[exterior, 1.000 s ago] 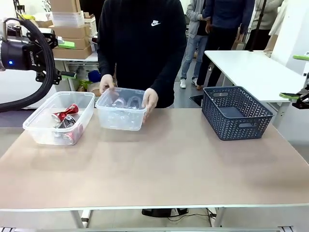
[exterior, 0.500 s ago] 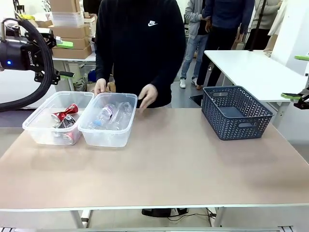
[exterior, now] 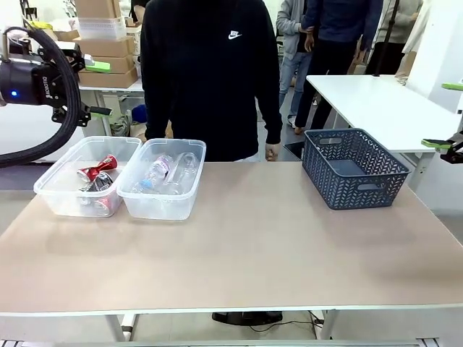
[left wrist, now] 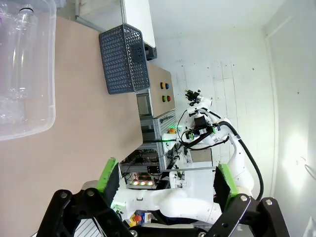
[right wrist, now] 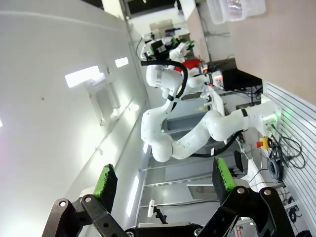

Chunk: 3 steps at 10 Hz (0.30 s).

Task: Sort the waste into each basket.
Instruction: Release the Organizing box you were holding.

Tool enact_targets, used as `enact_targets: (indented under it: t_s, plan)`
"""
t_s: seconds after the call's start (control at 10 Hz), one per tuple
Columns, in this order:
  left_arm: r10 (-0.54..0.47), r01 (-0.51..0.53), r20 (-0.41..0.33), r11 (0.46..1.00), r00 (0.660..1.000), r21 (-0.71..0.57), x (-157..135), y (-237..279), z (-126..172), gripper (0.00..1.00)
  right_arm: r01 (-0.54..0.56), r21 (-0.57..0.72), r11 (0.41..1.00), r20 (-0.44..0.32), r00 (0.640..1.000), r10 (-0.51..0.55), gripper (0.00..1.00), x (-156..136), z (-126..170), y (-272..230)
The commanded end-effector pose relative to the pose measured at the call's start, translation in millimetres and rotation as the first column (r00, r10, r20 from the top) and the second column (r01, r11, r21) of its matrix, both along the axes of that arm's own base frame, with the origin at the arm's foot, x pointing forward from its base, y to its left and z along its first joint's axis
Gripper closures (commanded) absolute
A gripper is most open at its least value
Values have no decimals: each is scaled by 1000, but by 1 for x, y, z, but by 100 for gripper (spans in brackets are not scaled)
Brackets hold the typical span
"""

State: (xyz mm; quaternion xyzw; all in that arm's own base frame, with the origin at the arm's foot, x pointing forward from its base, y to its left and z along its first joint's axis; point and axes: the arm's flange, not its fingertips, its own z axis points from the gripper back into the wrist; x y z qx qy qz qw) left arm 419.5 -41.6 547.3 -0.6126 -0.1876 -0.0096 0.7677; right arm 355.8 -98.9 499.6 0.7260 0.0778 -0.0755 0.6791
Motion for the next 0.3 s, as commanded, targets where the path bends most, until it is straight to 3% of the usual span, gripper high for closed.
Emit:
enact_targets:
  t_s: [0.0,0.2]
  plan:
    - [-5,6,23,1000,1000,-18,0,-1,-1,0,-18,-6,1000,21,1000,18,0,-1,1,-3]
    - [-5,6,23,1000,1000,-18,0,-1,-1,0,-18,-6,1000,21,1000,18,0,-1,1,-3]
